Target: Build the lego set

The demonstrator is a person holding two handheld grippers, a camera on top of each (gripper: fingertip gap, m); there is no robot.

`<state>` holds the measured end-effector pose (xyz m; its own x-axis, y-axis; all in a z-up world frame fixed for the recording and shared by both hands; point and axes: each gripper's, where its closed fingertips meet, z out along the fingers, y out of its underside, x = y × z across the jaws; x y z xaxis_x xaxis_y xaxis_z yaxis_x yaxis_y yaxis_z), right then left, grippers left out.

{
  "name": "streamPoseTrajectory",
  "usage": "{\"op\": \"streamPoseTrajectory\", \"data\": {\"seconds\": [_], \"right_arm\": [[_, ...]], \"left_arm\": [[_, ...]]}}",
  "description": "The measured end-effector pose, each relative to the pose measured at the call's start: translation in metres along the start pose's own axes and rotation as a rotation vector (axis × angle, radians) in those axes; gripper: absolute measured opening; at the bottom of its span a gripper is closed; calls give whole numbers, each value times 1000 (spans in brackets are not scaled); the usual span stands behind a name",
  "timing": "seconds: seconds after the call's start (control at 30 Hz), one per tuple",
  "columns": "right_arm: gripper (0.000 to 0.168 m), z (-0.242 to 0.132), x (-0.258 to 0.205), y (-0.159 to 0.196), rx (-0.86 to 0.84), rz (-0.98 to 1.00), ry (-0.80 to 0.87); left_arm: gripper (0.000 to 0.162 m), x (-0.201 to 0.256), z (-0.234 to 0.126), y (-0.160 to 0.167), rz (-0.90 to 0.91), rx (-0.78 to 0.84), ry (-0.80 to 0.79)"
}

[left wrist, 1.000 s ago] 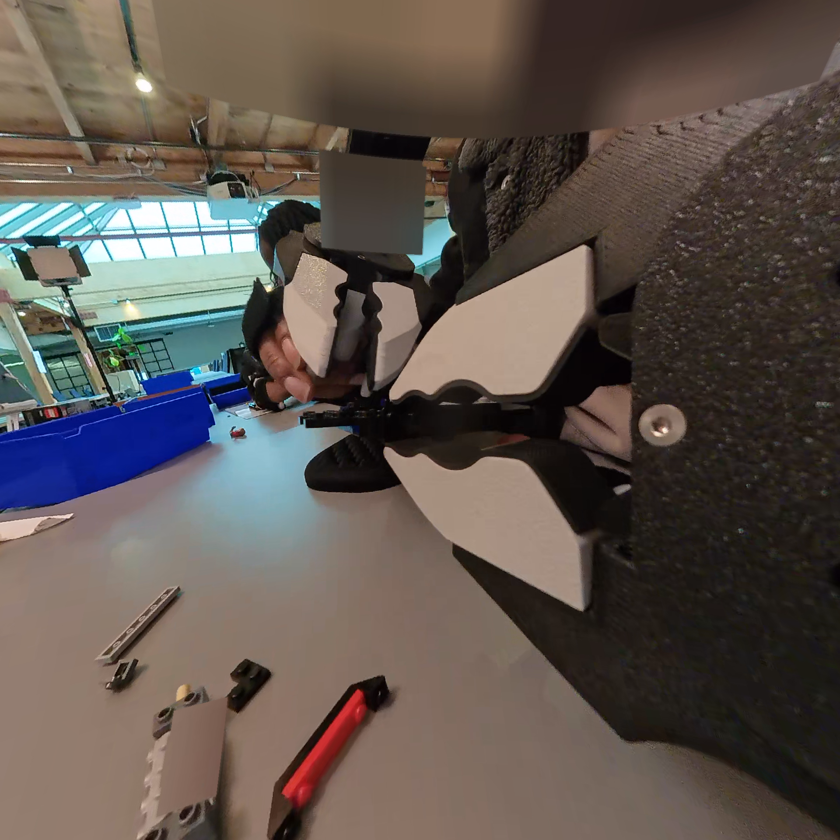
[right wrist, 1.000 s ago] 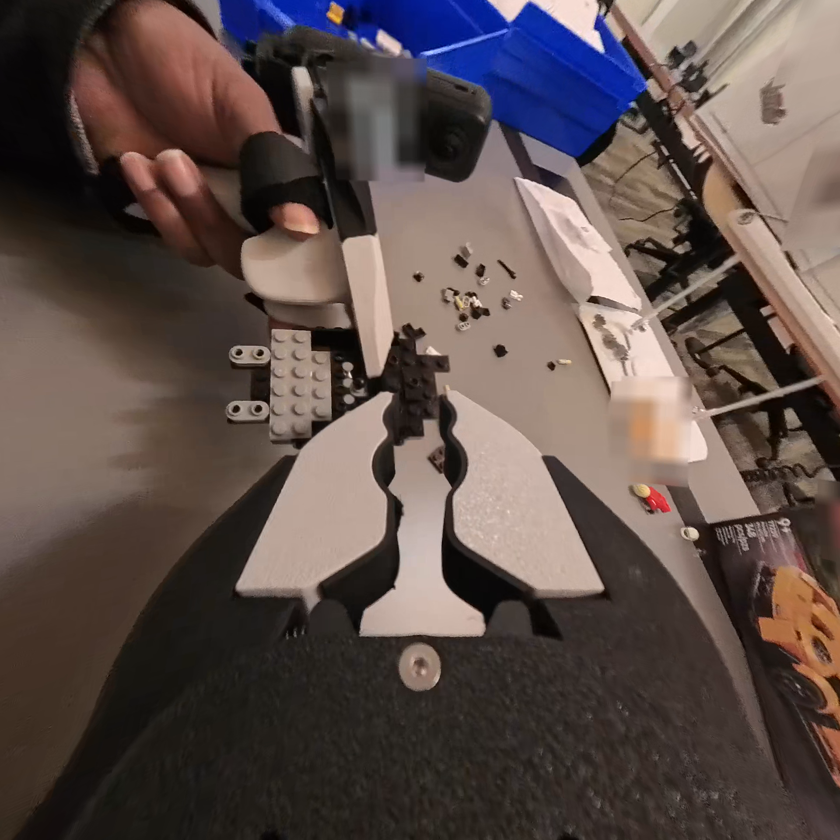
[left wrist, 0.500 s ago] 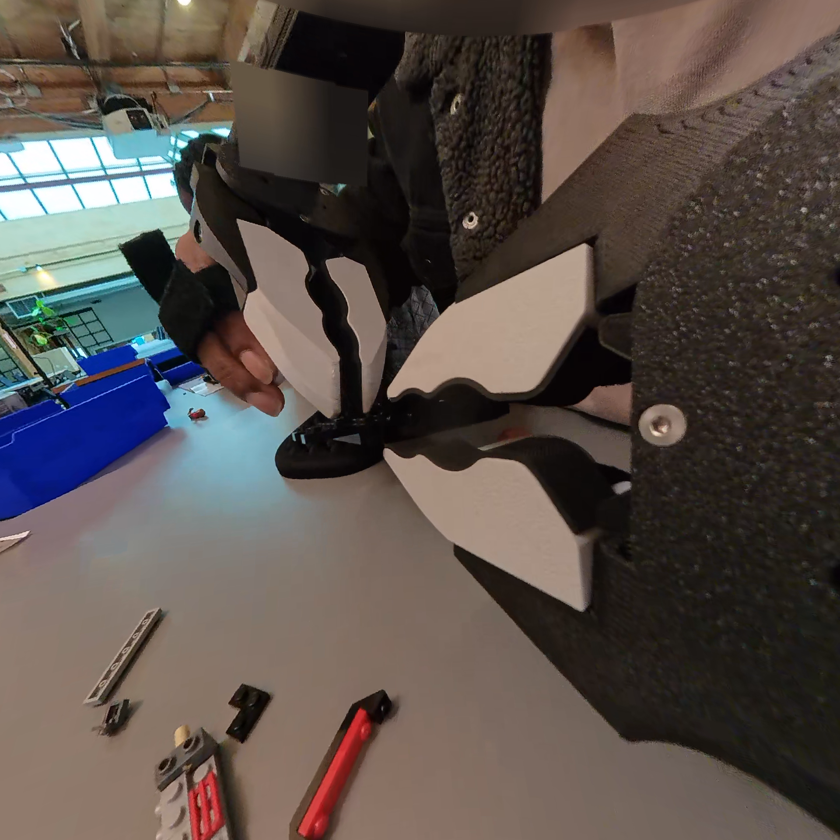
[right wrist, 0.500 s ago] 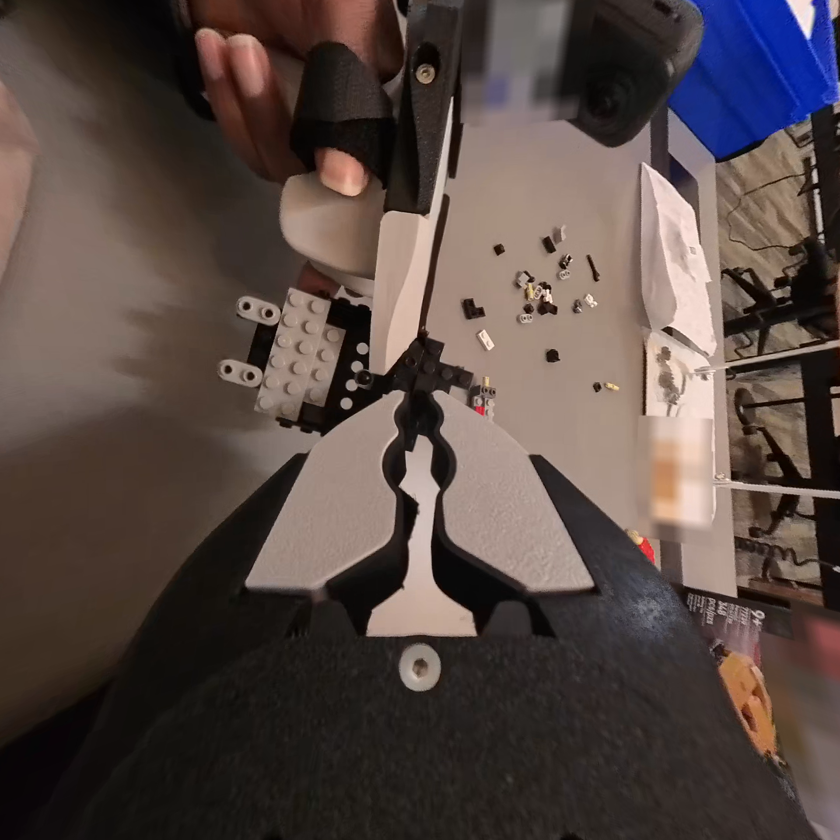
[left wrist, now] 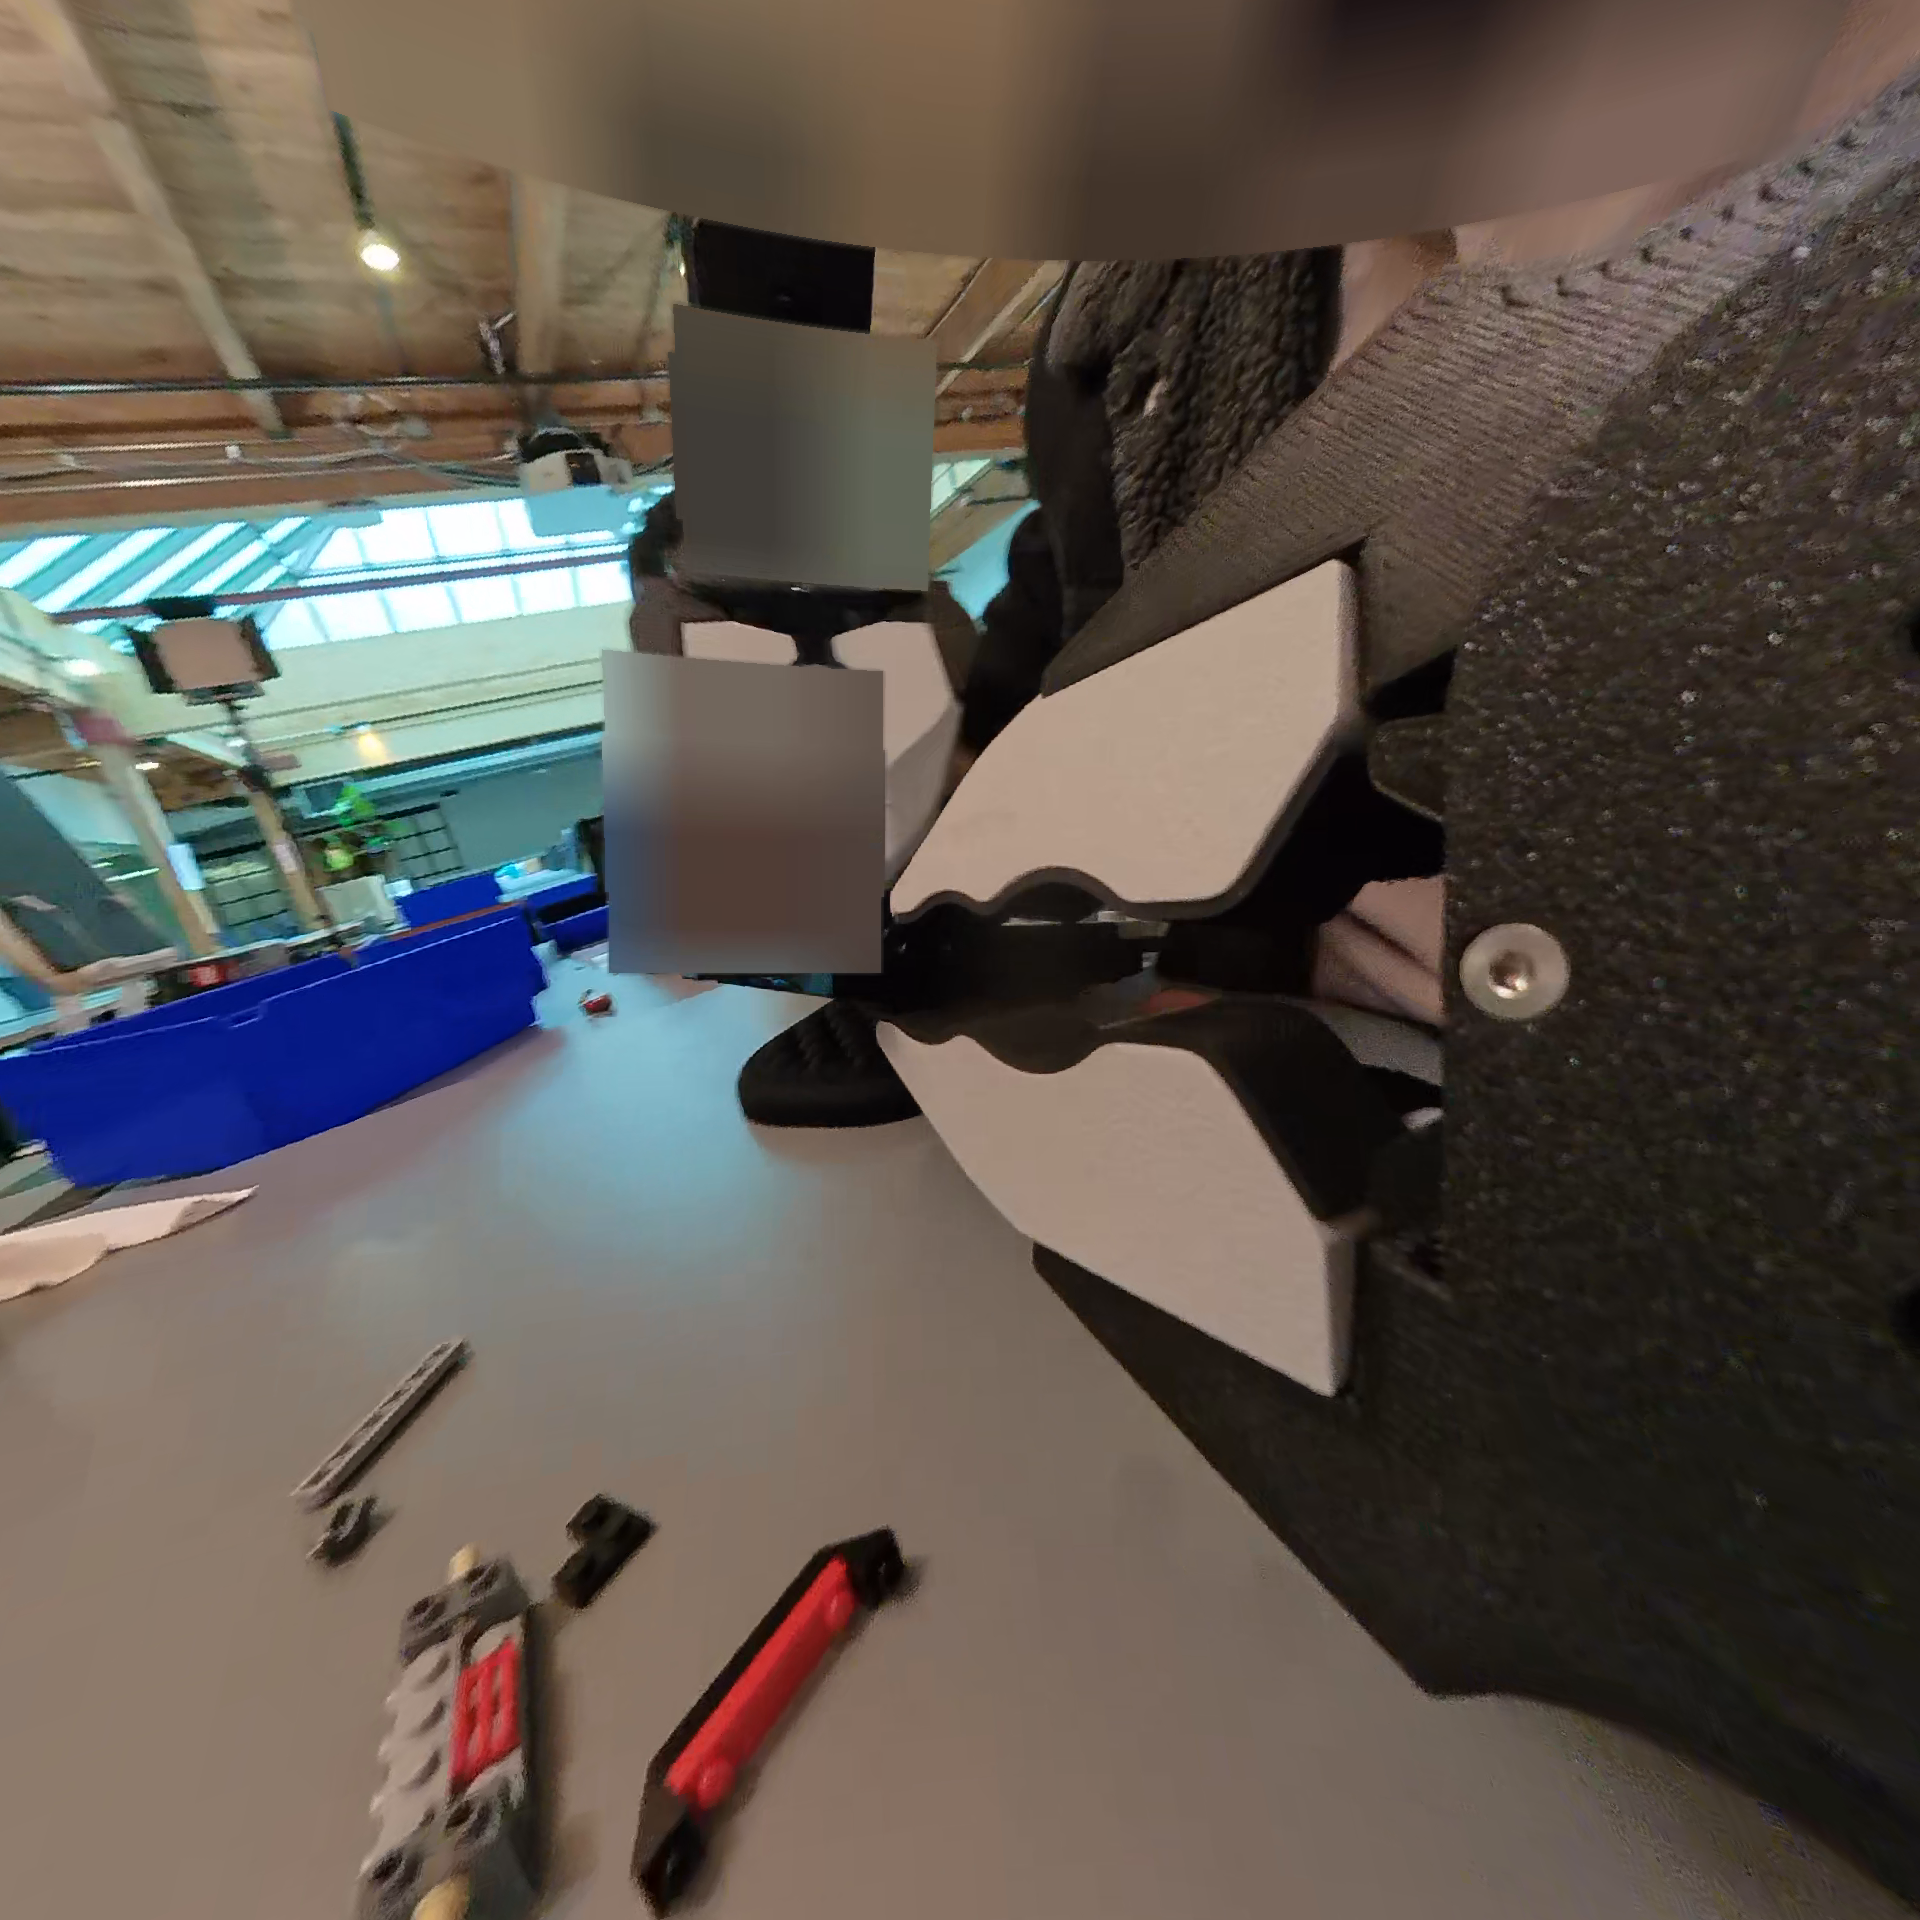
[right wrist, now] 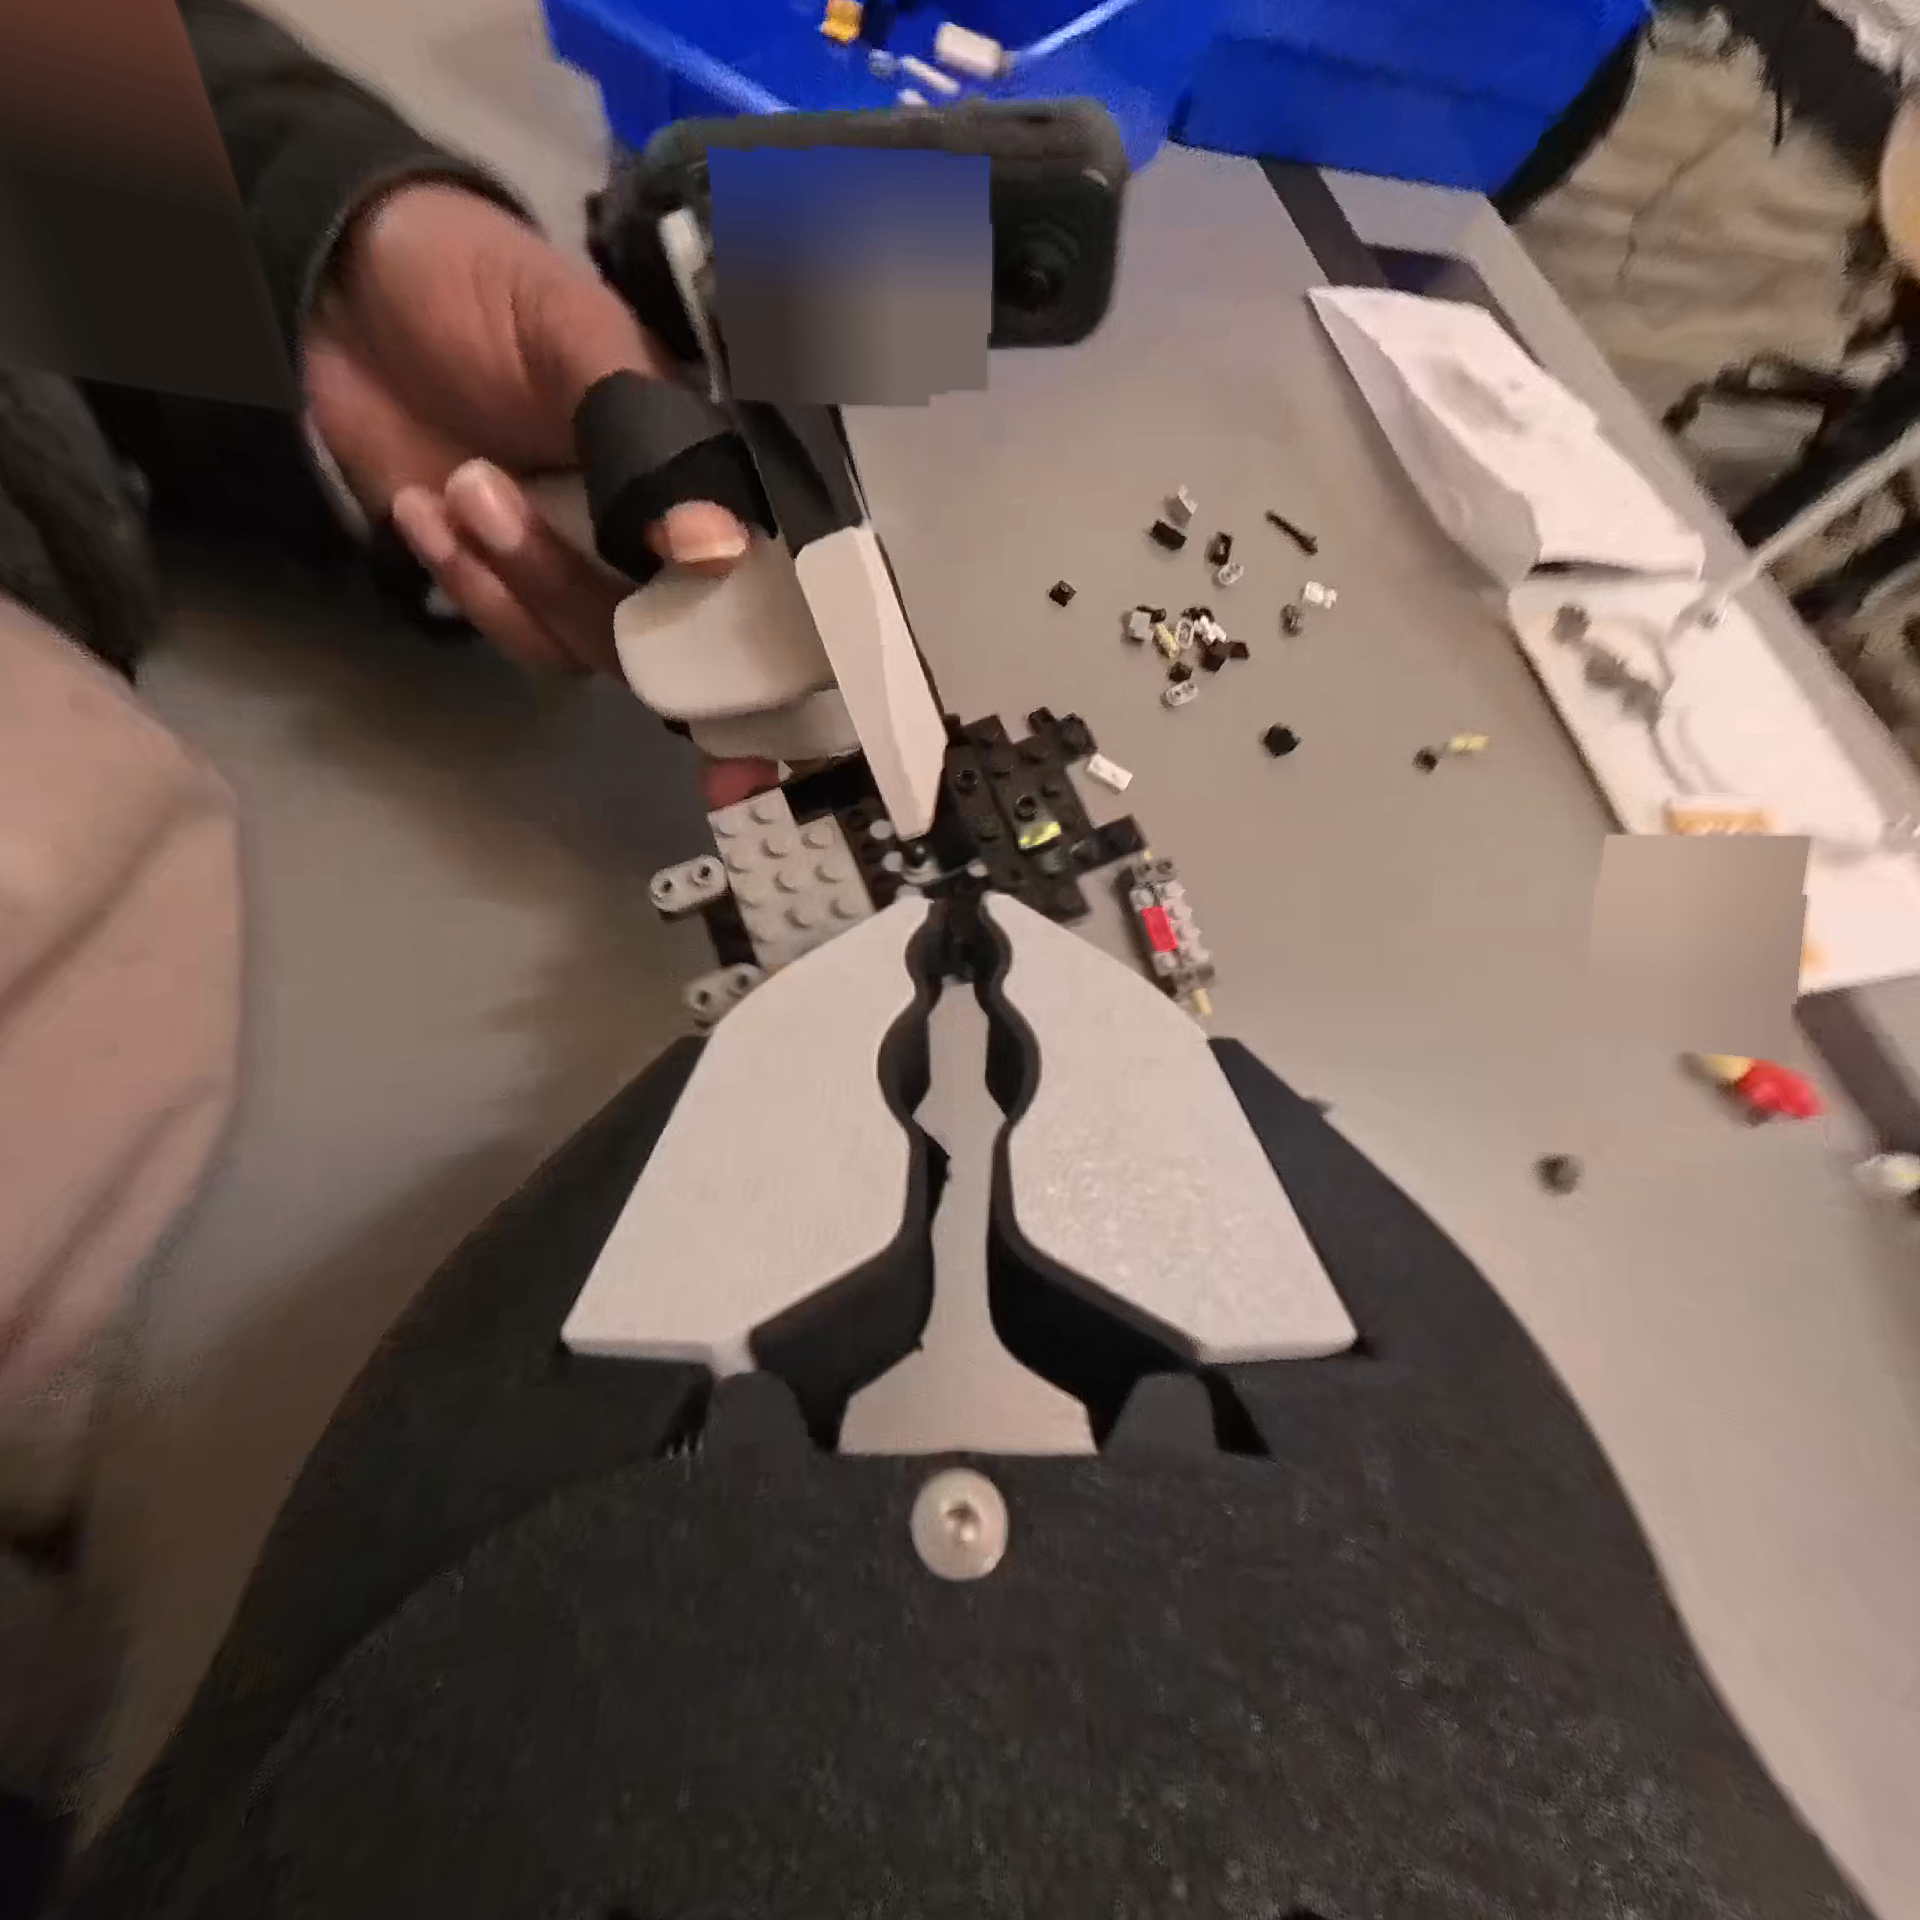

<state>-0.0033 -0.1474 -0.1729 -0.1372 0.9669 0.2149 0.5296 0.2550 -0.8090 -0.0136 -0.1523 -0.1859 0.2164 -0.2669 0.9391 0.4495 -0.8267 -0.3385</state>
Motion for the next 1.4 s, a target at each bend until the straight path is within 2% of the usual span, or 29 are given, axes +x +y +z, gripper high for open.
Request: {"op": "streamPoseTrajectory", "data": {"seconds": [0.03,0.2,0.37,0.5,0.57,0.63,0.73,1.0,1.2,1.4], "right_arm": [[7,3,-1,0,11,74,14],[17,19,6,-4,102,281,170],[16,23,17,-13,143,281,289],[13,26,19,-16,142,266,315],[10,27,19,-15,144,273,303],[8,27,19,-13,159,339,247],[5,24,22,-13,218,458,154],[5,23,24,-9,251,503,107],[5,23,21,-6,181,440,123],[5,22,19,-1,105,413,134]], "left_arm": [[13,-1,-1,-4,14,31,-11],[13,-1,-3,-20,167,160,-96],[12,6,-5,-25,251,227,-125],[14,10,-7,-28,171,276,-54],[22,16,-9,-29,98,292,32],[26,23,-12,-32,4,307,139],[20,30,-14,-34,-67,313,230],[18,24,-12,-34,-32,293,182],[30,18,-11,-29,119,235,66],[34,9,-13,-27,243,184,-49]]}}
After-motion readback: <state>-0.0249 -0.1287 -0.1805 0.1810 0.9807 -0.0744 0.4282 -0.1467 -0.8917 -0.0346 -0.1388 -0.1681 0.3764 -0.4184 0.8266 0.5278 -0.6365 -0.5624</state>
